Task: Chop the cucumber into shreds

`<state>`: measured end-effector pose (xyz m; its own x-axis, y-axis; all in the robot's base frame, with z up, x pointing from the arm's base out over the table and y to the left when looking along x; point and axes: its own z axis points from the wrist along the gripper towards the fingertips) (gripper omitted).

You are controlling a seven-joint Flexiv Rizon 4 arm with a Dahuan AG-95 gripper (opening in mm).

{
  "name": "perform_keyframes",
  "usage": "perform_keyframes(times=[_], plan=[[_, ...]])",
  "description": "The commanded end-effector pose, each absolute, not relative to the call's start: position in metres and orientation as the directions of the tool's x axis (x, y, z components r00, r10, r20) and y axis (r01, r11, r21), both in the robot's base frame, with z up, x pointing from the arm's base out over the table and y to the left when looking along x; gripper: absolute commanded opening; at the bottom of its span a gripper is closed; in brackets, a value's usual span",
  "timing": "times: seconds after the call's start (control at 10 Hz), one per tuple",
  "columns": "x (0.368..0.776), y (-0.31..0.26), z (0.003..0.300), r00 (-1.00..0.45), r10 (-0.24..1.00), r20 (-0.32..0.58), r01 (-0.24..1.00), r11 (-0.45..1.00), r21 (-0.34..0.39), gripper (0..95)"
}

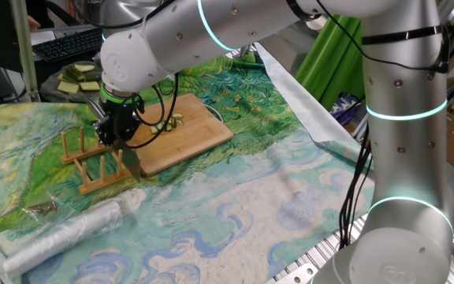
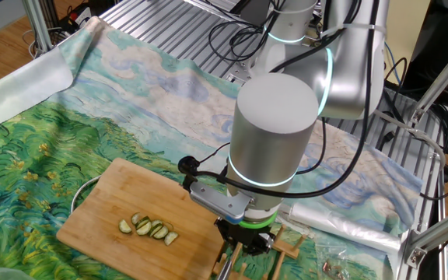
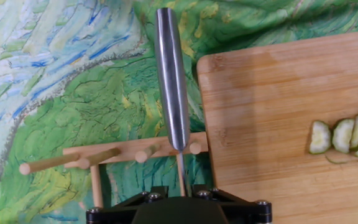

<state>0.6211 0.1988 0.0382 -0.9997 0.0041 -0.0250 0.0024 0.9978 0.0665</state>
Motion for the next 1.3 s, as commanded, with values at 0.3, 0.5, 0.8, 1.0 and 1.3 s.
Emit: perform_keyframes(times=[0.3, 0.5, 0.8, 1.0, 1.3], plan=[[0.621, 0.202, 0.046, -0.999, 0.034, -0.019, 0.032, 0.997, 0.066, 19.0], [0.623, 0.202, 0.054, -0.999, 0.034, -0.016, 0.033, 0.998, 0.055, 19.0], [0.631, 0.200, 0.072, -1.000, 0.026, 0.012, 0.026, 0.999, 0.041, 19.0], [0.635, 0.196, 0.088, -0.999, 0.025, 0.034, 0.026, 0.999, 0.033, 19.0], [0.637, 0.185, 0.109, -0.998, 0.044, 0.055, 0.046, 0.998, 0.036, 19.0]])
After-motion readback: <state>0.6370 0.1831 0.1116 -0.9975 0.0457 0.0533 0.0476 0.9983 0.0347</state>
